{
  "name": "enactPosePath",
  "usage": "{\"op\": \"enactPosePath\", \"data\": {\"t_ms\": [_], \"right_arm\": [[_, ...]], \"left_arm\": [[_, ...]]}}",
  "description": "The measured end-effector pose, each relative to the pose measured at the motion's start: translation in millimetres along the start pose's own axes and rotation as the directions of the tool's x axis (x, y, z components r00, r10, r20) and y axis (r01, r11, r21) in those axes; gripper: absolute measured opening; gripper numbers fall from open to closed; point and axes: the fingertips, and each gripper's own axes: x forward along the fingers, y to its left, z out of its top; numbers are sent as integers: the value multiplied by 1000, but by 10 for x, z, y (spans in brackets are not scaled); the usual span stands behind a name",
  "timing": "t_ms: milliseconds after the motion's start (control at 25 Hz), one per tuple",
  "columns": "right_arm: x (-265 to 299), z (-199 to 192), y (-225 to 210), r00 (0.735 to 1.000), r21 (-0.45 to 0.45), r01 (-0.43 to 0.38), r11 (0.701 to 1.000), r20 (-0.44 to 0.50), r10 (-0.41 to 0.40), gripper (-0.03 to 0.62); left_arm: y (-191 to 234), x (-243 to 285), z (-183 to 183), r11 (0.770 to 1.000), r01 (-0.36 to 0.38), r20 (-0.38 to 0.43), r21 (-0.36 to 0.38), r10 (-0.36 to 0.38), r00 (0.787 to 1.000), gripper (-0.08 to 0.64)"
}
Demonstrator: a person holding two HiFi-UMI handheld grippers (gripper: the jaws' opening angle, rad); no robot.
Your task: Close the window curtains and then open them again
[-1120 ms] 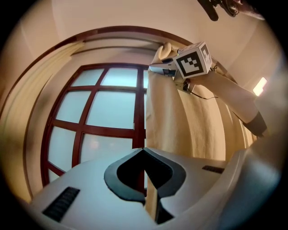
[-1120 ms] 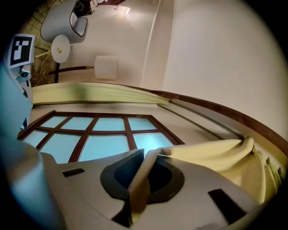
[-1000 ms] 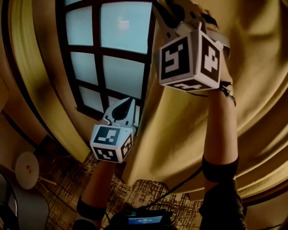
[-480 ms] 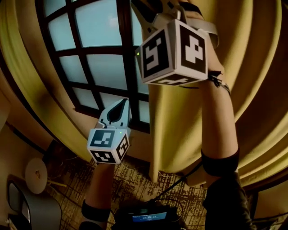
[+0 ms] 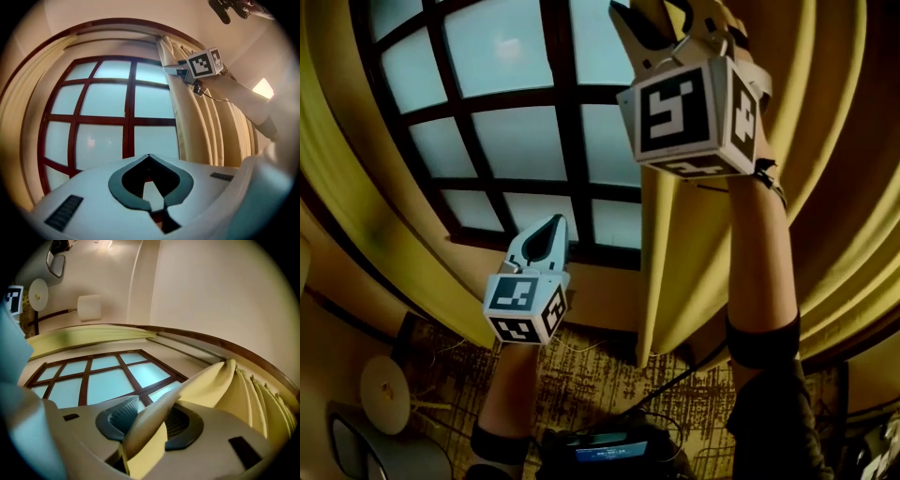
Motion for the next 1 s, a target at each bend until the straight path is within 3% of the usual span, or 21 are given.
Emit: {"op": "enactPosePath", "data": {"t_ms": [80,240,400,520,720,840,1000], "right_arm": [[-52,-43,46,999,26,21,999,-39,-20,267],[-428,-352,270,980,167,111,980,-185,-79,279],[-971,-696,876,937,246,143,959,-347,-50,278],[-1450,-930,1438,889,346,162,924,-458,16,278],[-2233,-961,2437,821,507,212,836,-556,129,238],[-2671,-810,2984,744,572,239,785,-627,231,218],[-3169,-589,3487,645,584,281,761,-703,301,131]], "left_arm": [[103,-89,-44,1000,24,-13,3,-24,1000,0],[238,-284,-228,996,91,-34,-1,-91,995,0],[392,-525,-480,990,140,-61,3,-139,988,0],[580,-737,-673,988,157,-84,6,-156,984,0],[940,-1170,-1088,984,178,-132,16,-174,976,0],[1168,-1419,-1307,982,190,-161,12,-185,969,0],[1463,-1688,-1495,980,197,-201,12,-191,961,0]]}}
